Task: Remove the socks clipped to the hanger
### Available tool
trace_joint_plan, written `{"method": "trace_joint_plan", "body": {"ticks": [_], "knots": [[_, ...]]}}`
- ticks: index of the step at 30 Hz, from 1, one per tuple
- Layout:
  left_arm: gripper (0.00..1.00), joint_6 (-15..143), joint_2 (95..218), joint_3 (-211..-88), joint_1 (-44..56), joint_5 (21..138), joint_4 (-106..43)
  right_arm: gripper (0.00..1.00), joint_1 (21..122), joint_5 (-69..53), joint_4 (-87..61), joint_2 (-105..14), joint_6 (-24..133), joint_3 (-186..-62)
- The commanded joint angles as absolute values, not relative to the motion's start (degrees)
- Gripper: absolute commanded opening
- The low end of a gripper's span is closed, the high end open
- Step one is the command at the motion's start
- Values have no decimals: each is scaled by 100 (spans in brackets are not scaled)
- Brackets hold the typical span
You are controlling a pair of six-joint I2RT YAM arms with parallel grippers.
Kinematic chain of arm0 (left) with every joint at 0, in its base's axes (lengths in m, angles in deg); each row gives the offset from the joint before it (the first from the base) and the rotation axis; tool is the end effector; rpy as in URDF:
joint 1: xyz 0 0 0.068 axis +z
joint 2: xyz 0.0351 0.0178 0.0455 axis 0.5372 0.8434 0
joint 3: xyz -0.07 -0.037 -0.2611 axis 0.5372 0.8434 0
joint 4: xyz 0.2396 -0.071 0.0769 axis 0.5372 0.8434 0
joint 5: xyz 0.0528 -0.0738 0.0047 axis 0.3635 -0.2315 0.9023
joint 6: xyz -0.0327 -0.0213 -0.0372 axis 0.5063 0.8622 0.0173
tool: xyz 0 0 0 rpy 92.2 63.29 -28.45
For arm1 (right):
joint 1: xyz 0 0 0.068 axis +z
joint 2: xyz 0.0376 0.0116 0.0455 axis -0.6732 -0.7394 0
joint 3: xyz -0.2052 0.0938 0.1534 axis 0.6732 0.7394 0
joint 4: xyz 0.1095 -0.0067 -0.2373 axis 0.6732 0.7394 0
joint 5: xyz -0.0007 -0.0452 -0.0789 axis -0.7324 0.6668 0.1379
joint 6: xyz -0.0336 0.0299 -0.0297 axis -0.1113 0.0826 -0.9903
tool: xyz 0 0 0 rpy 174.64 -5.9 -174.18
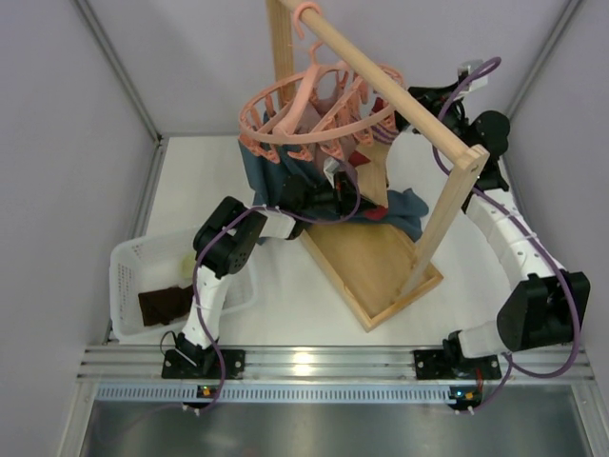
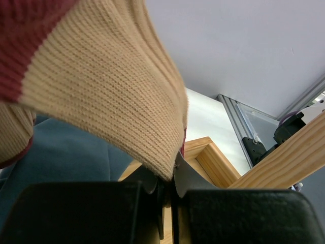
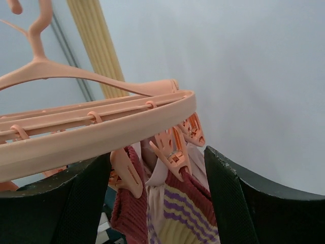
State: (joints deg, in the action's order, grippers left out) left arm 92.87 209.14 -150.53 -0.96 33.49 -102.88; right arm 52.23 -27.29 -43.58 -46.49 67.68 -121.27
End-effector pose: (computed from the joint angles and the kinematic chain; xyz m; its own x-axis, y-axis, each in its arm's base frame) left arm 0.3695 -0.2787 0.1879 -0.4244 -0.1763 -0.8881 0.9053 -0.0664 -0.4194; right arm 0.3262 0.0731 0.4322 0.1310 0.3318 -0.9342 -0.6491 0.7410 0.1721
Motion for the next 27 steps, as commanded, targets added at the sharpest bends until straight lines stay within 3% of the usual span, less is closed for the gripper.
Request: {"method": "trace_joint_plan", "body": {"ticks": [1,10,27], "knots": [[0,9316,20776,-15069,-73,3260,-10739,70,5339,-2312,-3999,-4278,6178,-12103],[0,9308,20785,-15043,-73,3233,-10739,72,5278,-1653,-3708,-3541,5835,-11558],[0,9290,20715,-14990,-64,3198,-10730,72,5251,-2812,-4095,-3575,6125,-11426]]}}
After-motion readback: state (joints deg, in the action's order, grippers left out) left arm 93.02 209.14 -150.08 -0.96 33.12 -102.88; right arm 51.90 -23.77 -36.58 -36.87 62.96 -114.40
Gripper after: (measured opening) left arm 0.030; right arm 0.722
